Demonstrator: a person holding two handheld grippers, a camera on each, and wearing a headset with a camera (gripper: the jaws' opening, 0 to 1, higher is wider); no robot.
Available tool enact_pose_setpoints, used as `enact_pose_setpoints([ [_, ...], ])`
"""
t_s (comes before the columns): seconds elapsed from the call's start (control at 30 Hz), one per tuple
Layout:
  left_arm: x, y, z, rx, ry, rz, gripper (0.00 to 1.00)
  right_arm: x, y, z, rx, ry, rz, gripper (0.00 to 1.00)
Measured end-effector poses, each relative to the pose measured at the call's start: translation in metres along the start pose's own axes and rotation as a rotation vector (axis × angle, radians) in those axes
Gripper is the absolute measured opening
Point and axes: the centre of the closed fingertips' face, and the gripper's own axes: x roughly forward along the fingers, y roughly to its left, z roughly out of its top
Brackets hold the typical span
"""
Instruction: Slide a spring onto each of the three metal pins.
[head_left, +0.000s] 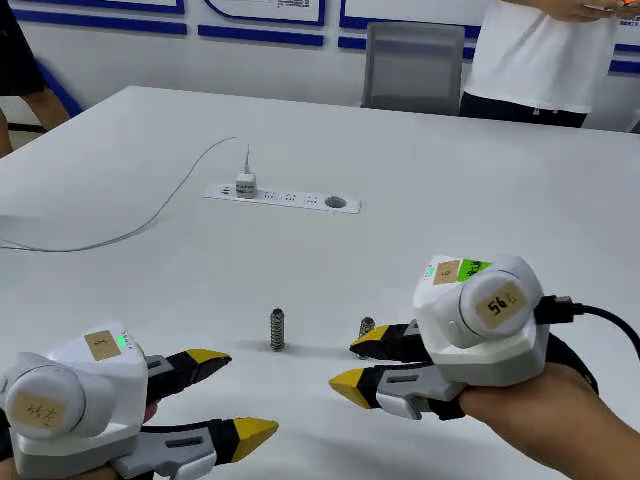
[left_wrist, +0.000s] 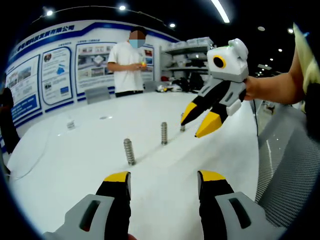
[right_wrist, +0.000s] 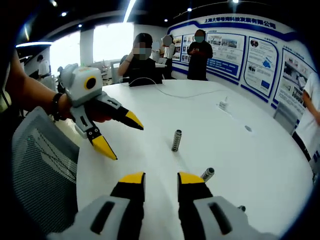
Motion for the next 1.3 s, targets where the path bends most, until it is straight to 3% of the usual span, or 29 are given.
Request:
enact_pose_setpoints([
  [0.43,0.000,-0.002,0.002,0.008,0.000,-0.003,0.57,-0.034,-0.011,-0.025,0.040,-0.007,-0.047,0.29],
  [0.8,0.001,-0.002,0.002,0.005,0.004,-0.001,0.59,-0.068,-0.035,-0.047,0.094,-0.037,-0.119,0.35],
  [0.97,0.002,-0.003,0.002,0.004,0.006,-0.004,0.60,-0.077,-0.043,-0.058,0.122,-0.044,-0.144,0.38],
  [1.3,0.003,-0.001,-0.001,-0.002,0.016,-0.002,0.61,-0.088,-0.051,-0.067,0.147,-0.089,-0.161,0.48],
])
